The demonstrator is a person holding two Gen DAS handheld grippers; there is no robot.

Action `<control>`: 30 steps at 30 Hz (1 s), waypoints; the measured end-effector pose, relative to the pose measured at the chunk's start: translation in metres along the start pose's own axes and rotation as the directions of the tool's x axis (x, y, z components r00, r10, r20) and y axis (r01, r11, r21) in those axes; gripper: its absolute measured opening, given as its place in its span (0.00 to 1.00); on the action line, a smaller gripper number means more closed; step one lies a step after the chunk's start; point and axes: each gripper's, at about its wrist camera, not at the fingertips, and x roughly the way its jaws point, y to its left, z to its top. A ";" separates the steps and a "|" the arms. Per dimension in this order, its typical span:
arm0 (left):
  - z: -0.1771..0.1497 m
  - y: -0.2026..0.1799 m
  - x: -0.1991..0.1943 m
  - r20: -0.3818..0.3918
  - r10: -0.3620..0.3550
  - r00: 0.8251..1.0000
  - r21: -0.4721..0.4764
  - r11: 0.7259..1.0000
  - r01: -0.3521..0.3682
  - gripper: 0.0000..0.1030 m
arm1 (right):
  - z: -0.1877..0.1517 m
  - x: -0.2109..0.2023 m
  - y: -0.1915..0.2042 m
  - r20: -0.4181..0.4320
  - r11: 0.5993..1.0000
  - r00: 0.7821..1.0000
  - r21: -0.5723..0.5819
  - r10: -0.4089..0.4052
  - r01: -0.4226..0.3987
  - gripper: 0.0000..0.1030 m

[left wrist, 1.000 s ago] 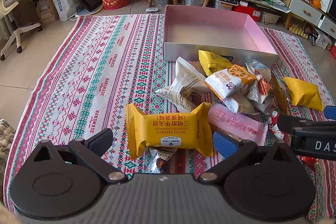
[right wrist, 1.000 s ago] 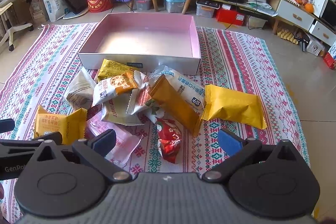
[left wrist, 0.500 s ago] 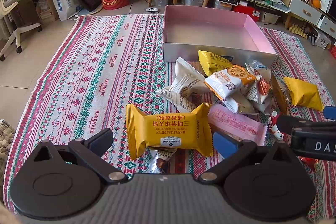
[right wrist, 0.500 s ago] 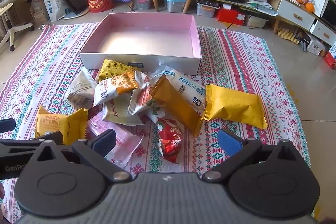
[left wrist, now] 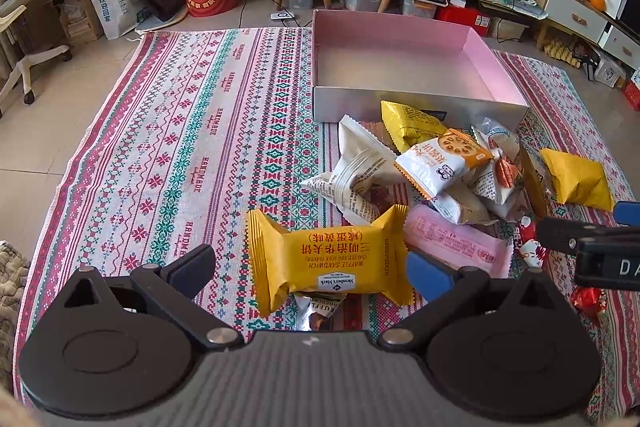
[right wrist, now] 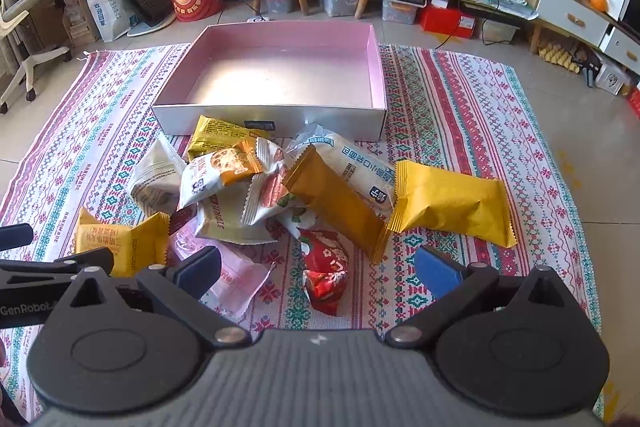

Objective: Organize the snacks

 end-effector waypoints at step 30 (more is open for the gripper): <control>0.020 -0.027 0.066 -0.255 -0.168 0.952 0.530 0.799 0.283 0.82 | 0.047 0.078 -0.038 -0.253 0.960 0.954 -0.183 0.162 -0.211 0.77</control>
